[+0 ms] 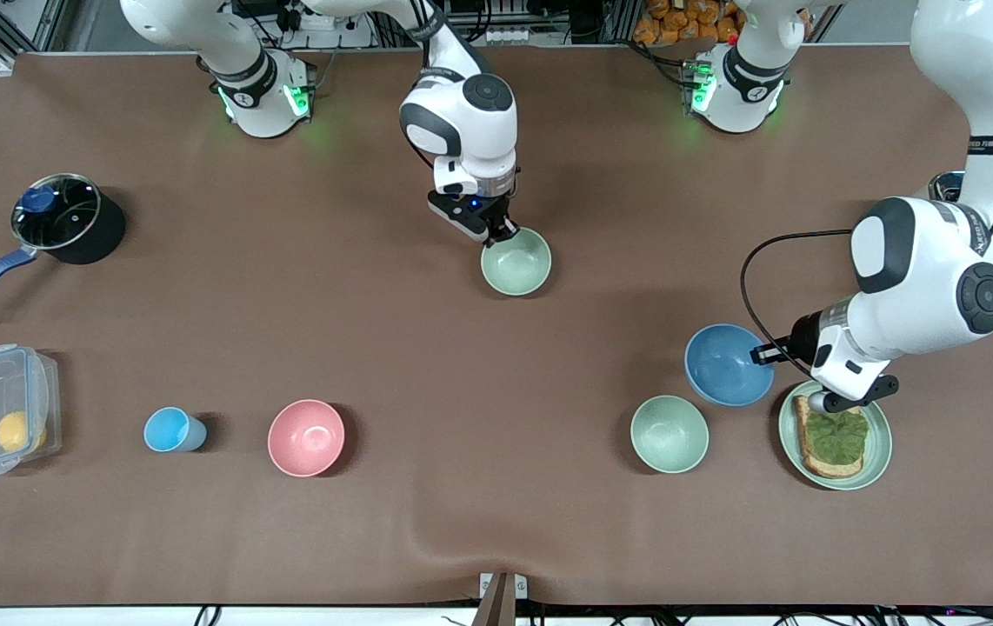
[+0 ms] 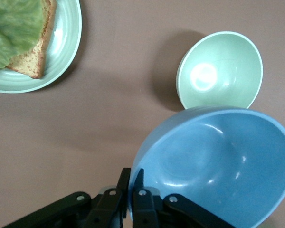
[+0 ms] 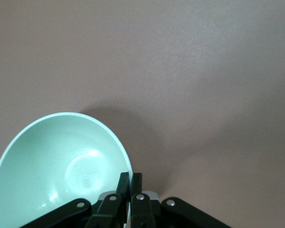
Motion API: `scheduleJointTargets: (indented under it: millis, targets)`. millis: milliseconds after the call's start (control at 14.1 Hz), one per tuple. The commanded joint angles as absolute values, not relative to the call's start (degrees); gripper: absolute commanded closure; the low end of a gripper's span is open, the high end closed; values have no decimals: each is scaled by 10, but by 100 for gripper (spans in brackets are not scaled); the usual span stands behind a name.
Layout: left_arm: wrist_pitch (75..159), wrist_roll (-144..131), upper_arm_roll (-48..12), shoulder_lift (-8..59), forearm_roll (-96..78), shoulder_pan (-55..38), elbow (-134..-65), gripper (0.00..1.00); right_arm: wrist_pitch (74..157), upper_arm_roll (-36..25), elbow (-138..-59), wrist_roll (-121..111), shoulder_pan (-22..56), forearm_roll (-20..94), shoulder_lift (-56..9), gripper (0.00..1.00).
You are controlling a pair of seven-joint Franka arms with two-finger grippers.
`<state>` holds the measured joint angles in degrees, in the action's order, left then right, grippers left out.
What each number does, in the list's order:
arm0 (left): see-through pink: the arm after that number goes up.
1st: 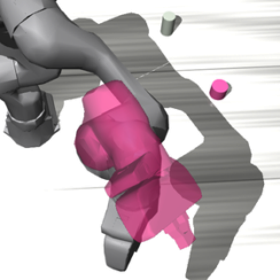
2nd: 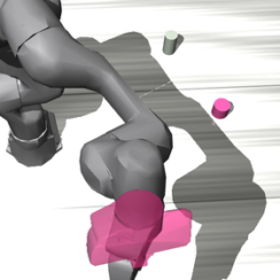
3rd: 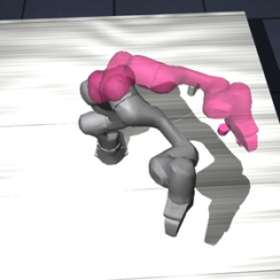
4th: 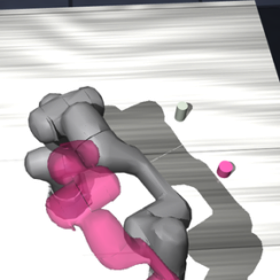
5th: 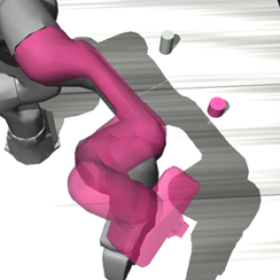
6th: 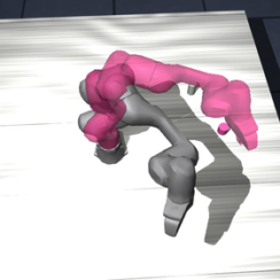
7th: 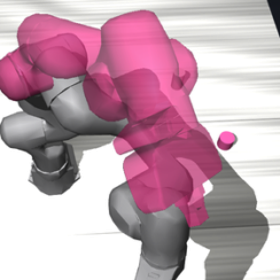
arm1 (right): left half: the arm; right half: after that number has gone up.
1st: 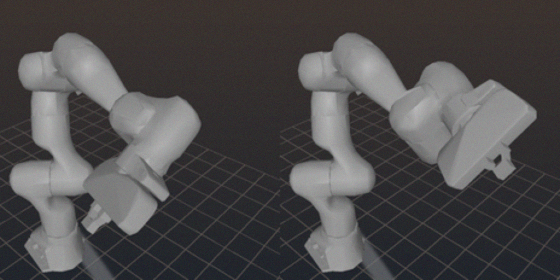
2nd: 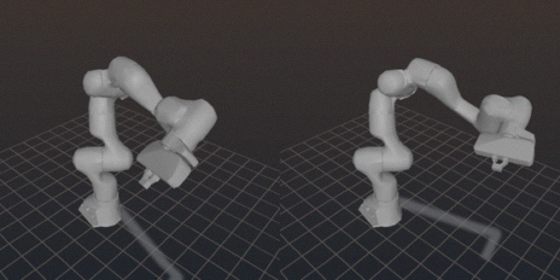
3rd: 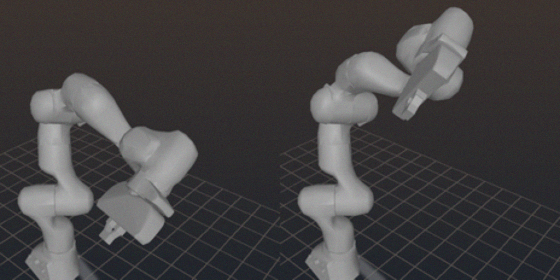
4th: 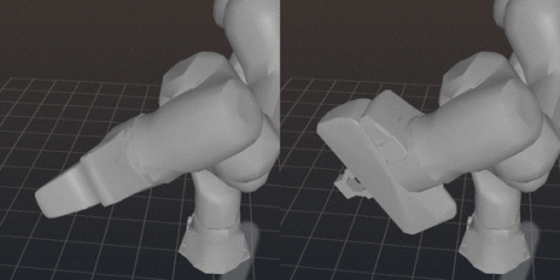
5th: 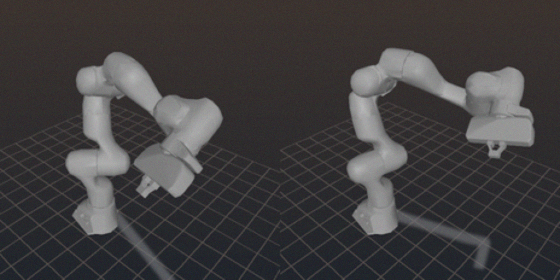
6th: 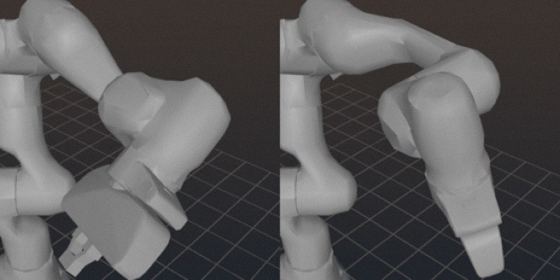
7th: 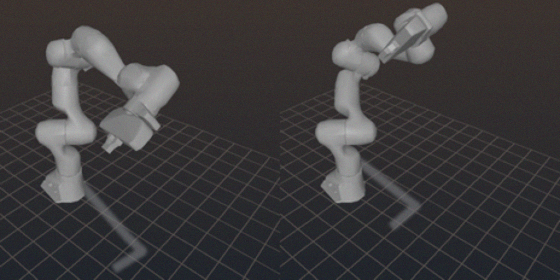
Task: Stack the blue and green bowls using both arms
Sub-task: 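Slide the green bowl toward the table middle with the right gripper, then release the green bowl with the right gripper while the left gripper lifts the blue bowl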
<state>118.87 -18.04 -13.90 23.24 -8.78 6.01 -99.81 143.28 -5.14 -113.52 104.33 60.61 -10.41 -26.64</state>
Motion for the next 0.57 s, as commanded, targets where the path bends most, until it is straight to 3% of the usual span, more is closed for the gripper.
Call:
scheduleJointTargets:
  millis: [0, 71, 496]
  targets:
    - [1179, -188, -141, 223, -102, 61, -1000, 100, 1432, -56, -1112, 1068, 611, -123, -276, 50]
    - [1179, -188, -141, 223, -102, 61, -1000, 100, 1430, -56, -1108, 1070, 610, -121, -275, 3]
    - [1179, -199, -141, 224, -102, 52, -1000, 100, 1421, -56, -1093, 1066, 598, -113, -266, 0]
